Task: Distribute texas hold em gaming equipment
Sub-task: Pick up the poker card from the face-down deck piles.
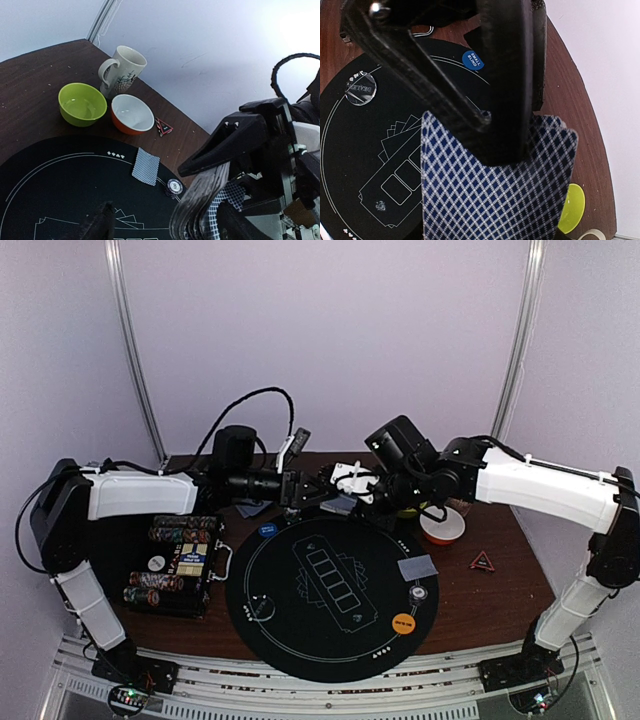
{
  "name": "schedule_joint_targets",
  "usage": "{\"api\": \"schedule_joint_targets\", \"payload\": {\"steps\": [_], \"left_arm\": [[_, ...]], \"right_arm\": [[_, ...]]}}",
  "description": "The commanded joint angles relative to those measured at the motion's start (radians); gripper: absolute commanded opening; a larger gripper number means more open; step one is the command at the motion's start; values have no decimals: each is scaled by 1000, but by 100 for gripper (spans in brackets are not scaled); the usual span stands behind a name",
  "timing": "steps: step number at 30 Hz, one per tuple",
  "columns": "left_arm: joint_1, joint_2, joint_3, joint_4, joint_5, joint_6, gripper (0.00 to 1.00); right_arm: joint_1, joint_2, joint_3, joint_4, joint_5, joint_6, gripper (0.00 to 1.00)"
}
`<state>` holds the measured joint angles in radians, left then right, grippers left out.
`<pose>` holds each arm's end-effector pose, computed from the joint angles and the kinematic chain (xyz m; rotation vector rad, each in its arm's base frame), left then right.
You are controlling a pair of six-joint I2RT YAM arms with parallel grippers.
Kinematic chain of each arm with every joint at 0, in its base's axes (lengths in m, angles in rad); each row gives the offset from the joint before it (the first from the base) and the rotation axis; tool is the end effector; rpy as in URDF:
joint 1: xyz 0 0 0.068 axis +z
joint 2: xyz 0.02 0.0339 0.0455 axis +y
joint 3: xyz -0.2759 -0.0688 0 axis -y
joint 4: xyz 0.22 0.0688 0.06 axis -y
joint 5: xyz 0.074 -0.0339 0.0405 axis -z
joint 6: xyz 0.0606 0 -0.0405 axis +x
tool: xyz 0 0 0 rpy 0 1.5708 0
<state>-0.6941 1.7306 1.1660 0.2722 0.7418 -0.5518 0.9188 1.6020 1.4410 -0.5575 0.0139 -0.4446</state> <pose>0.2778 -0.2845 0.2846 0.7202 1.9575 -1.5018 0.2171 0.2830 0.3246 -1.4436 1.7905 0.2297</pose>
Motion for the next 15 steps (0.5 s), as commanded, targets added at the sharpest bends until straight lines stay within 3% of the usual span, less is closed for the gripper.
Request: {"api": "schedule_joint_targets", "payload": {"steps": [1,15], "left_arm": [[-7,16,53,-35,-44,47,70],[-13,-41,79,-200,-135,171,44]], "right_arm": [[5,4,30,17,-5,-11,50],[7,-6,16,27,22,-10,50]]}}
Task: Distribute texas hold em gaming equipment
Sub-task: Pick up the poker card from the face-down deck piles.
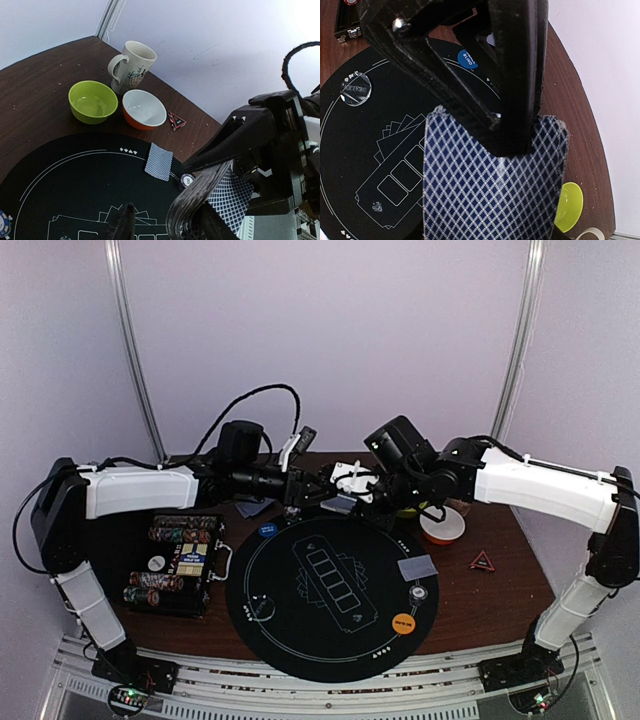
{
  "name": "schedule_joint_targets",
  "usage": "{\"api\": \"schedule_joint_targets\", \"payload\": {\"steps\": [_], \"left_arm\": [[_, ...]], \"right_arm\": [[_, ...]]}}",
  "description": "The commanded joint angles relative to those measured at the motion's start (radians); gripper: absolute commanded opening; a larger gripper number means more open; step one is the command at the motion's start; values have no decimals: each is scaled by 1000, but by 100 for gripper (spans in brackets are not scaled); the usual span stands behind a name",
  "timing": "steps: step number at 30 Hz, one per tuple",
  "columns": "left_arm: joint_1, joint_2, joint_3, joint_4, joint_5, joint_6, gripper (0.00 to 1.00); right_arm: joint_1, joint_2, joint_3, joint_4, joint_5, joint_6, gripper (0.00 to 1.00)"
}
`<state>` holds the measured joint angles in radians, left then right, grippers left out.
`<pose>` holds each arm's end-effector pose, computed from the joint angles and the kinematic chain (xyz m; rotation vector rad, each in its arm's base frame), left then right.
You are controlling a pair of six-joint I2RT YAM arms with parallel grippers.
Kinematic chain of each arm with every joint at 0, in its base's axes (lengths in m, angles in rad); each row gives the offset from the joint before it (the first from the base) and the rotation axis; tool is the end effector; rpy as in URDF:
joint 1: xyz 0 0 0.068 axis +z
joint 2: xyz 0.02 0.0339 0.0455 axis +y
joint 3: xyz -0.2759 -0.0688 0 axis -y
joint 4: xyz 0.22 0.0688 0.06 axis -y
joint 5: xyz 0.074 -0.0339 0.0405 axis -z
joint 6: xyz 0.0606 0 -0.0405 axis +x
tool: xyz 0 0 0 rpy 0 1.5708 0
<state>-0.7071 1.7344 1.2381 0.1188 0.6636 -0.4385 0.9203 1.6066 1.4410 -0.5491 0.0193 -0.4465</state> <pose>0.2800 -0.2883 0.2888 0.7593 1.9919 -1.3651 0.2180 0.2845 0.3239 -1.4416 1.7864 0.2243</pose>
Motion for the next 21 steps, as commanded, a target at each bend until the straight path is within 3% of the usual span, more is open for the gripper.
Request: {"api": "schedule_joint_targets", "payload": {"steps": [1,11,18,21], "left_arm": [[0,-52,4,-52,-71,64,43],[11,-81,0,-101,-111,101,42],[14,-107,-17,-10,-7,83,55],[10,-89,-13,10,-31,80,71]], "right_arm": [[5,-12,14,18,20,-9,50],[5,-16,9,20,29,-10,50],[6,-16,6,20,31,-11,50],[6,-13,4,24,28,-9,50]]}}
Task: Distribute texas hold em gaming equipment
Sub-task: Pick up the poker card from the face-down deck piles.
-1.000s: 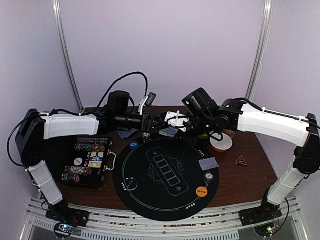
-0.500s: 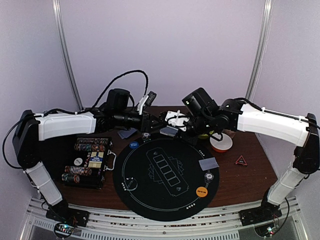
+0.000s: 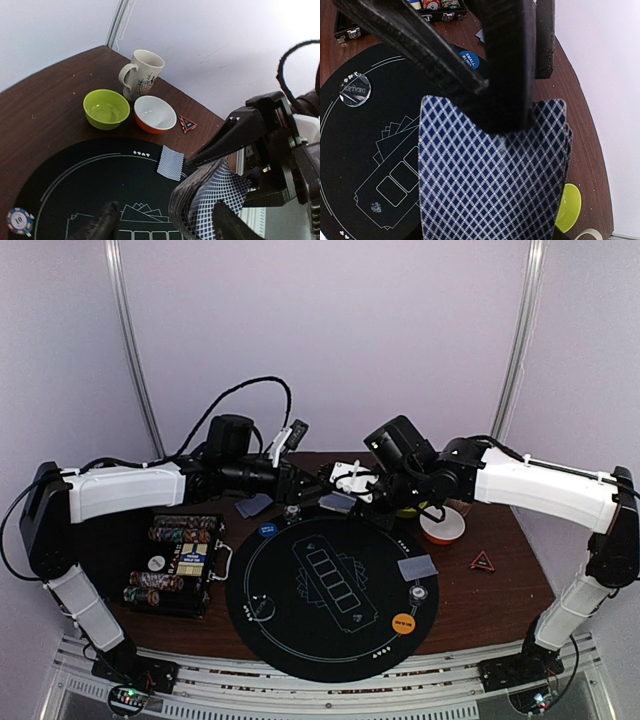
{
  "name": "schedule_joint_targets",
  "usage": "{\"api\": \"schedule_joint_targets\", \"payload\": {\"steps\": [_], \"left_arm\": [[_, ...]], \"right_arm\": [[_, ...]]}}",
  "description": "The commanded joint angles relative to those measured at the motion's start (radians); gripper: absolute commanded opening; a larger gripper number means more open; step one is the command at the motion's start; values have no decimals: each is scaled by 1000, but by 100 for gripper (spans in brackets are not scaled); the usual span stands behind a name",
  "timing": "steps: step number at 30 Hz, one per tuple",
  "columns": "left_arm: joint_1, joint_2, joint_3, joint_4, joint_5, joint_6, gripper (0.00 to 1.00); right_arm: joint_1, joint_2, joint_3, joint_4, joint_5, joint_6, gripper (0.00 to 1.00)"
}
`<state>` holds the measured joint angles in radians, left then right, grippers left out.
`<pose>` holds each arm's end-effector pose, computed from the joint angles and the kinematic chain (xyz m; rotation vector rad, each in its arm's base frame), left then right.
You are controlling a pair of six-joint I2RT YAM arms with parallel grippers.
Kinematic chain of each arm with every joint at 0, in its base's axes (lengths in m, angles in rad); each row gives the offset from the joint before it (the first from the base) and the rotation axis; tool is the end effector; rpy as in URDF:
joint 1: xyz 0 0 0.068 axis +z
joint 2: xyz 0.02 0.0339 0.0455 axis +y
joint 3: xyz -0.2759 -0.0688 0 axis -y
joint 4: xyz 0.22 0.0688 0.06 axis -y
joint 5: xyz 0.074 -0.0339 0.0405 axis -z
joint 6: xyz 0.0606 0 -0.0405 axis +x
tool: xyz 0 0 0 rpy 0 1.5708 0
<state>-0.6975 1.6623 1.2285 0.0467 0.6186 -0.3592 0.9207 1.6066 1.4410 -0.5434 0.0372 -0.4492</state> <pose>0.2720 -0.2738 0.3036 0.7853 1.9618 -1.2703 0.2190 0.2843 0.3245 -1.4320 1.7839 0.2042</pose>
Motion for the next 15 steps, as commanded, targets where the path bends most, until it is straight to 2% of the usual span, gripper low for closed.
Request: {"api": "schedule_joint_targets", "payload": {"steps": [1,4,15], "left_arm": [[-1,-5,4,81,13,2,72],[-3,22,22,77,20,6,71],[-7,61,55,25,42,37,50]], "right_arm": [[6,-12,5,19,10,-6,50],[5,-7,12,20,7,-5,50],[4,-4,15,22,8,-9,50]]}}
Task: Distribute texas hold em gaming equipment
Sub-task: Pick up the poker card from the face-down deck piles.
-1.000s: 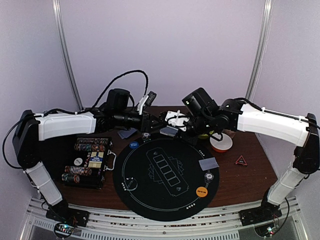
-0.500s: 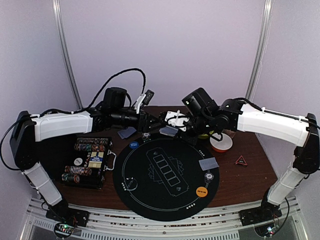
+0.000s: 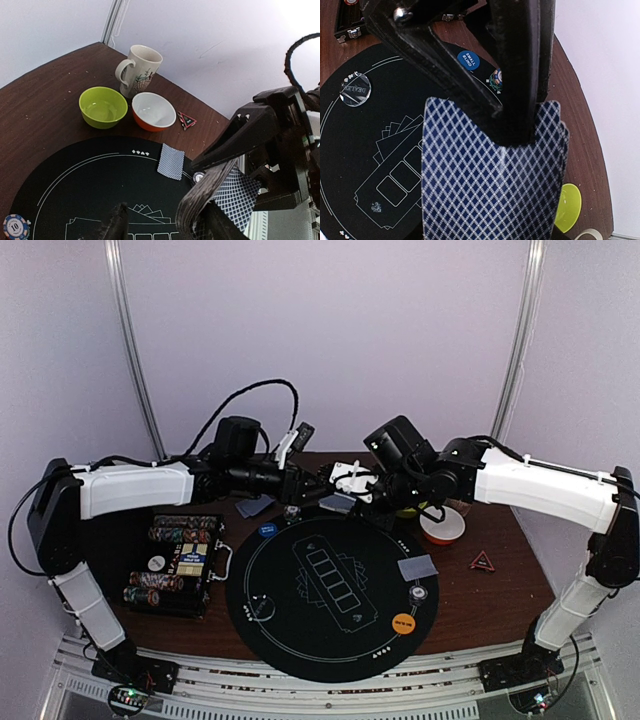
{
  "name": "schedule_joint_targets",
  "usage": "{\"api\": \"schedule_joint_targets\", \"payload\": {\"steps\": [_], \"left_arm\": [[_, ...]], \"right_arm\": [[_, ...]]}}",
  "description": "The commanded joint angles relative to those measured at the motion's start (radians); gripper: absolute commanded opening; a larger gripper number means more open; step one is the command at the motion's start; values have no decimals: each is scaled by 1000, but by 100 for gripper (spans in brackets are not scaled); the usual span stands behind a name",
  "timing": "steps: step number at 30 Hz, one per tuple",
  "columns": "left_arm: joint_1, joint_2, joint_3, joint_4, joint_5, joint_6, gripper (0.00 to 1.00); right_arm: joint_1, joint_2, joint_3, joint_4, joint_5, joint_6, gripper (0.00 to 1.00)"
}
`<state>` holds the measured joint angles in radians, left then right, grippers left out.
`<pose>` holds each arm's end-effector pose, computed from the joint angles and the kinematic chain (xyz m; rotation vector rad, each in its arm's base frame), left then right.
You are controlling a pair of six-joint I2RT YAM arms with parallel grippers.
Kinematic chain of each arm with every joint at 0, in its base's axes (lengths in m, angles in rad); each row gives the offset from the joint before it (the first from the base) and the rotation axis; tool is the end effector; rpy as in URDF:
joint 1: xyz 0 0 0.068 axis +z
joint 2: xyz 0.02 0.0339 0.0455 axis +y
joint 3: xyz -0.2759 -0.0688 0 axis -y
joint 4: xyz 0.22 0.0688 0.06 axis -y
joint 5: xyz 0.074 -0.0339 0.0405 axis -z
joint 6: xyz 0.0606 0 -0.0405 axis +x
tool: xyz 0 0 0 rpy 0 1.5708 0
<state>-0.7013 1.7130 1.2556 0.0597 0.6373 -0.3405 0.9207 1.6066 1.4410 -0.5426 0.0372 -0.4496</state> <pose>0.2794 -0.2831 0.2958 0.8189 1.9575 -1.2786 0.2191 0.2844 0.3246 -1.4318 1.7830 0.2042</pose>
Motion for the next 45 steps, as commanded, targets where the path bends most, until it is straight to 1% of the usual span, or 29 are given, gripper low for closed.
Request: {"api": "schedule_joint_targets", "payload": {"steps": [1,3,9,13,17,22,26,29,39,45], "left_arm": [[-3,7,27,10,16,20,47],[-4,-8,20,9,-6,22,43],[7,-40,9,-8,-52,29,42],[8,-50,4,-15,-52,33,36],[7,-54,6,-10,-16,35,35],[7,-62,7,2,36,35,22],[7,-66,-1,22,85,30,14],[6,-68,-2,19,91,26,1],[19,-105,-16,11,99,19,0],[54,-139,-54,93,161,-73,0]], "right_arm": [[5,-5,16,20,10,-7,50],[5,-8,13,21,12,-6,50],[6,-13,7,17,20,-11,49],[4,-13,9,17,22,-12,50],[5,-11,10,17,24,-14,50],[4,-8,13,14,27,-16,50],[3,-9,13,13,30,-18,50],[4,-9,13,11,32,-18,50],[-15,-27,-15,17,46,-17,50],[-39,-48,-44,32,43,-9,50]]}}
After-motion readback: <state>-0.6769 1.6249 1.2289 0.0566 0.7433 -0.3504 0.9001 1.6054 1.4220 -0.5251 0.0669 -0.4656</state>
